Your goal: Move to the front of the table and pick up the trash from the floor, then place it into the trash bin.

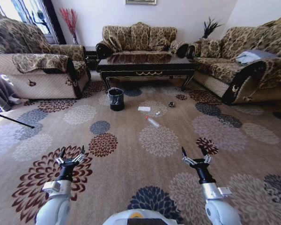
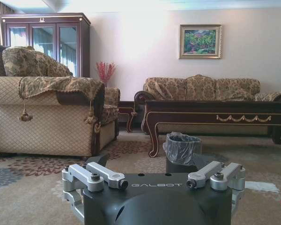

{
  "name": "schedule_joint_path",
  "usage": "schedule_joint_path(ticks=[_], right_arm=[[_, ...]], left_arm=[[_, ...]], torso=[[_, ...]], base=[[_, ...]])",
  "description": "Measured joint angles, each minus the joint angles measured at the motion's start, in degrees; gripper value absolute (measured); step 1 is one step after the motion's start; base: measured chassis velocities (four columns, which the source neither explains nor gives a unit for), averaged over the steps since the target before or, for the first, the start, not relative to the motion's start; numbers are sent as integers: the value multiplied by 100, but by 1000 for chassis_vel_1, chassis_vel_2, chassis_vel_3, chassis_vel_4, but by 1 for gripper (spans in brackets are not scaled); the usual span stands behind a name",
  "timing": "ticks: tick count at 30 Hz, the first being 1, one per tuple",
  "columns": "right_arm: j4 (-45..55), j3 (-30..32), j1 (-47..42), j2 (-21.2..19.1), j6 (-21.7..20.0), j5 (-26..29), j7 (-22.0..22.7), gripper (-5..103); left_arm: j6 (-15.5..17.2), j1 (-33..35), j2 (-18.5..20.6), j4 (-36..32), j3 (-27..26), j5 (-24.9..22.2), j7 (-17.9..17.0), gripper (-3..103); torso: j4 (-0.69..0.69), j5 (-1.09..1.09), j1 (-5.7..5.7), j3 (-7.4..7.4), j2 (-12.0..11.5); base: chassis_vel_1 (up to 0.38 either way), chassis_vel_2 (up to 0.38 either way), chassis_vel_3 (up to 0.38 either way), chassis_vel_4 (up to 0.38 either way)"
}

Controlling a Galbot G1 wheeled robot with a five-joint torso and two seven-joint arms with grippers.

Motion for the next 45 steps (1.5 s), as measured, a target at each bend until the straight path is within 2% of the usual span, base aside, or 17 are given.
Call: schedule_joint_path(ticks=[16,27,45], right_arm=[[-25,2,1,-1,0,-15,9,100],[-94,26,41,5,77,-24,-152,100],[-81,-5,32,70,99,-73,-154,100]], left_arm=[[-2,-8,33,-25,-5,-14,0,100],[-2,-14,26,-47,-13,-20,0,100],[-31,11,-3,-76,-30,-19,9,100]], torso=[[0,0,1,6,0],[0,0,0,10,0],[0,0,1,13,-1]], base=[[-67,63,63,-71],[-74,87,74,-69],[-203,202,197,-213]])
